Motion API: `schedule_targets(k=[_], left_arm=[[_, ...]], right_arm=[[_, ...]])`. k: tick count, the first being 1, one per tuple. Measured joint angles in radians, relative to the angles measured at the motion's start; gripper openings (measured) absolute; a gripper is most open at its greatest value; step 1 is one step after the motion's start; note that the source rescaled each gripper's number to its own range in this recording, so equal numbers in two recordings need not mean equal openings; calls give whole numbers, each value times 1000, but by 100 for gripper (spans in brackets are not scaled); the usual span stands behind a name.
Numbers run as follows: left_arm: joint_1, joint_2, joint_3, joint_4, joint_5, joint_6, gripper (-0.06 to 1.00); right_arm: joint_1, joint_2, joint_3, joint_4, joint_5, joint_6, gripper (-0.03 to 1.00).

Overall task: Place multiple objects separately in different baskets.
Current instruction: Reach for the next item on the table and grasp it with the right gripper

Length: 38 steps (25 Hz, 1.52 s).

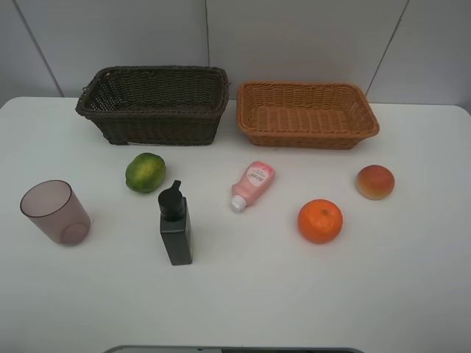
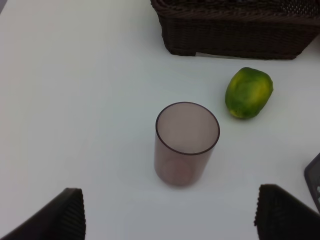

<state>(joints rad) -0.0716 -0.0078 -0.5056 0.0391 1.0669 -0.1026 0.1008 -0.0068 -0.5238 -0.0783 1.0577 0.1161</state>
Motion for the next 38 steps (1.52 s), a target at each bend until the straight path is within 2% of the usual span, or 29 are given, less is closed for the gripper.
schedule_targets(k=[38], left_arm=[[0,0,0,0,0,0,83]], right_arm=[[0,0,0,0,0,0,68]])
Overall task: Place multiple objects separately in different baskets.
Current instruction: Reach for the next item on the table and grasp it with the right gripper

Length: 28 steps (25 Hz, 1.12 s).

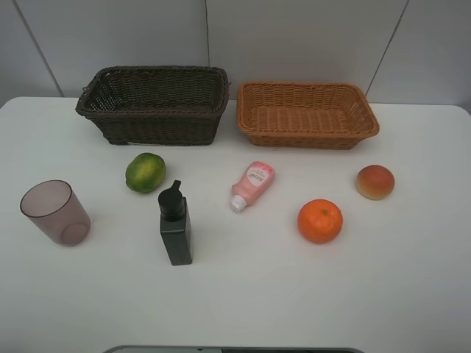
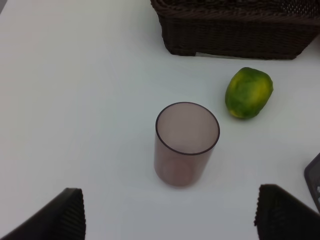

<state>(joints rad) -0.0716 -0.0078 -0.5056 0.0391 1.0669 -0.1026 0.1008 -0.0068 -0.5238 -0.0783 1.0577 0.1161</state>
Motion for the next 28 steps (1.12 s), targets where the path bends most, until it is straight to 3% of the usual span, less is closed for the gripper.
schedule_targets(k=[19,28], left_arm=[[0,0,0,0,0,0,83],[0,0,0,0,0,0,83]], right_arm=[[21,24,0,0,0,0,68],[21,486,-101,0,-2,0,68]])
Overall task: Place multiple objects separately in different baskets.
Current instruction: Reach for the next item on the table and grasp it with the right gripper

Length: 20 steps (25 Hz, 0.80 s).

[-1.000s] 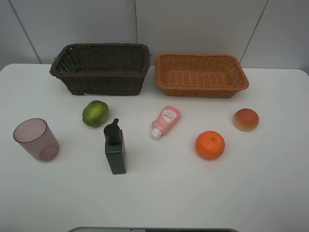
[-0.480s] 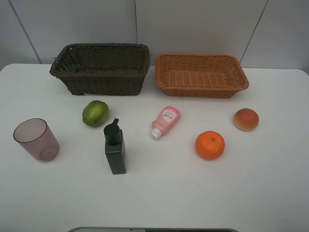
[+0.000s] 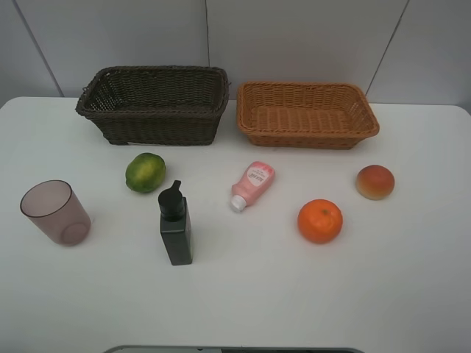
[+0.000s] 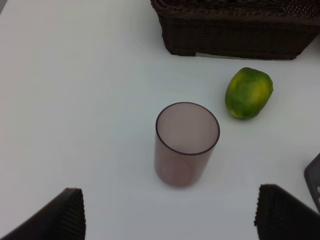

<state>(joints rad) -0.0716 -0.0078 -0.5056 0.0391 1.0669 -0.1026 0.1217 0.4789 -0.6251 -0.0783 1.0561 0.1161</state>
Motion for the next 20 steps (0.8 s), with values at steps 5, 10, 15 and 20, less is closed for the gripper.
schedule_targets(k=[5,10,15,20], left_arm=[[0,0,0,0,-1,0,83],[0,0,0,0,-2,0,83],[0,0,0,0,-3,0,83],[0,0,0,0,-3,0,83]], right_arm=[[0,279,-93,-1,-44,0,68],[15,545,-167,-9,-153,0,68],[41,789,-244,8,-180,0,68],[41,987,-308,14,-239,0,68]])
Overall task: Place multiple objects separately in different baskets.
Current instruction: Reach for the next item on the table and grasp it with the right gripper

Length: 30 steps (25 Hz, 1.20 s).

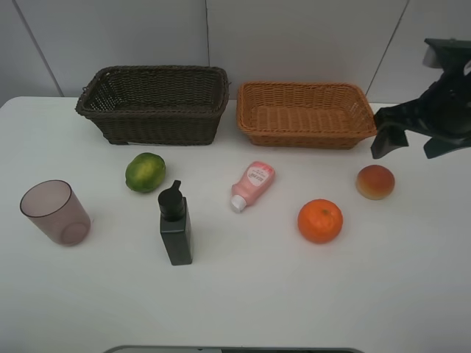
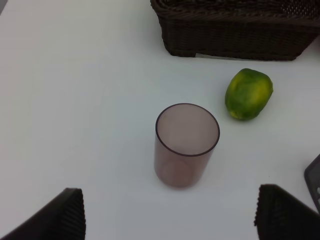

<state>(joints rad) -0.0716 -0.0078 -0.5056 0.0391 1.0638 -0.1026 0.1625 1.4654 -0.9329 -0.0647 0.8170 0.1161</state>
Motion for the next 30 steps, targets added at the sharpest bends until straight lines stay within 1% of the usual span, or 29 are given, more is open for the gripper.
schedule_targets(k=[2,4,6,7,9,12,21,30], left_arm=[[0,0,0,0,0,0,83],[0,0,0,0,0,0,83],[0,0,0,0,0,0,83],[0,0,0,0,0,0,83],[0,0,0,0,0,0,83],[0,0,0,0,0,0,83],[0,0,0,0,0,0,83],[0,0,0,0,0,0,83]], right_arm=[[0,74,-19,0,-26,0,70],[-8,135,-33,0,-53,12,76],[-31,189,-40,0,-81,23,84],[-31,189,-40,0,-81,23,84],[-63,227,-40,0,-102,27,91],[-108,267,-40,-22,-133,30,96],[-111,347,-41,-37,-287,30,98],[-111,445,-41,-47,-354,55,99]])
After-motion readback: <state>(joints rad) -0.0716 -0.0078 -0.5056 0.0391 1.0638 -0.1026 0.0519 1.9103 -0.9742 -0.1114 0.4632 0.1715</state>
